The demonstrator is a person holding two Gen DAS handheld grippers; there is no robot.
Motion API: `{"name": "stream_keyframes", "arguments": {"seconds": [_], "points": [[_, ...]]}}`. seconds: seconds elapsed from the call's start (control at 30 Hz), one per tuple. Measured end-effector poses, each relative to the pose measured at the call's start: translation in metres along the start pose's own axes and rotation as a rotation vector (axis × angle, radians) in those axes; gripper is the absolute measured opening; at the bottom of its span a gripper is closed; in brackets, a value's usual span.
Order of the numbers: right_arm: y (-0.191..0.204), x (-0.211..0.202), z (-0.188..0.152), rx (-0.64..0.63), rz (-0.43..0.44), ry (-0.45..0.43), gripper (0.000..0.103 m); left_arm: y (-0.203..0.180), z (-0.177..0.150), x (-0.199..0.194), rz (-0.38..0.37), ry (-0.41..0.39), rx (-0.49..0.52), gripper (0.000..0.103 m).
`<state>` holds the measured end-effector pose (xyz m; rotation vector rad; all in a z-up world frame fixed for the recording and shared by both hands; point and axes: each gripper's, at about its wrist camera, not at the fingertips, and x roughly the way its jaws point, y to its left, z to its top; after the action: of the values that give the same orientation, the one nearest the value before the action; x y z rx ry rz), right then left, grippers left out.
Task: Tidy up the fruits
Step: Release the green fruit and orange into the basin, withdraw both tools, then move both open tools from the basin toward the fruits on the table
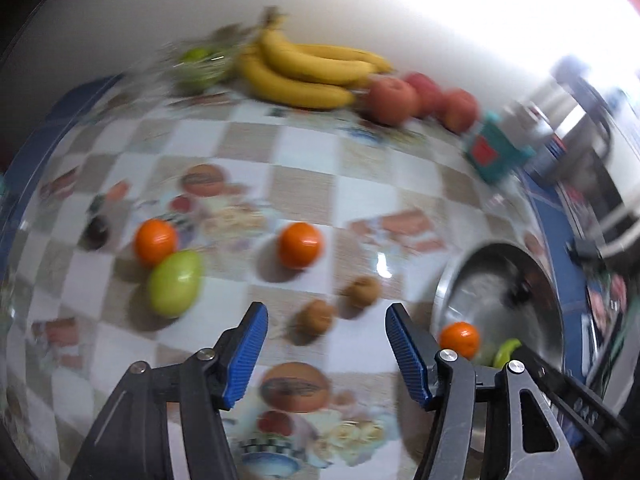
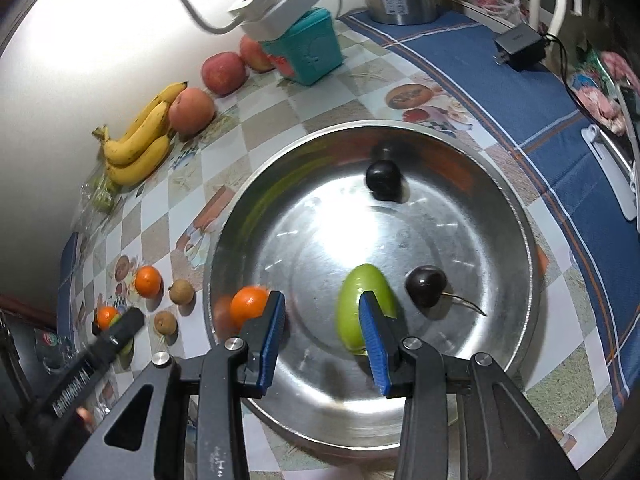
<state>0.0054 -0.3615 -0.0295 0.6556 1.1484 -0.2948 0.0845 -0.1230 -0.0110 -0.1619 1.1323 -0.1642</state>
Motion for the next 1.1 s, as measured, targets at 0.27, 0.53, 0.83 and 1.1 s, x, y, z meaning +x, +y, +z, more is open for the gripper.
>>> {"name": "stream_keyframes", "arguments": {"seconds": [0.27,0.53,0.83,1.1], "points": [[0.024,-0.003,-0.006,-0.081,-0.030,-0.015,0.041,0.051,0.001,-0.006,0.095,0.027,-0.178,0.073],[0.040,0.001,-0.014,-0.152,-0.051,-0.009,0.086,0.087,-0.005,0.000,0.082,0.087,-0.325,0.103],[0.038,0.003,-0.017,-0.136,-0.036,0.001,0.091,0.092,-0.006,0.003,0.160,0.087,-0.327,0.103],[0.038,-0.002,-0.019,-0.142,-0.043,-0.023,0.103,0.091,-0.007,0.007,0.194,0.085,-0.310,0.103]]}}
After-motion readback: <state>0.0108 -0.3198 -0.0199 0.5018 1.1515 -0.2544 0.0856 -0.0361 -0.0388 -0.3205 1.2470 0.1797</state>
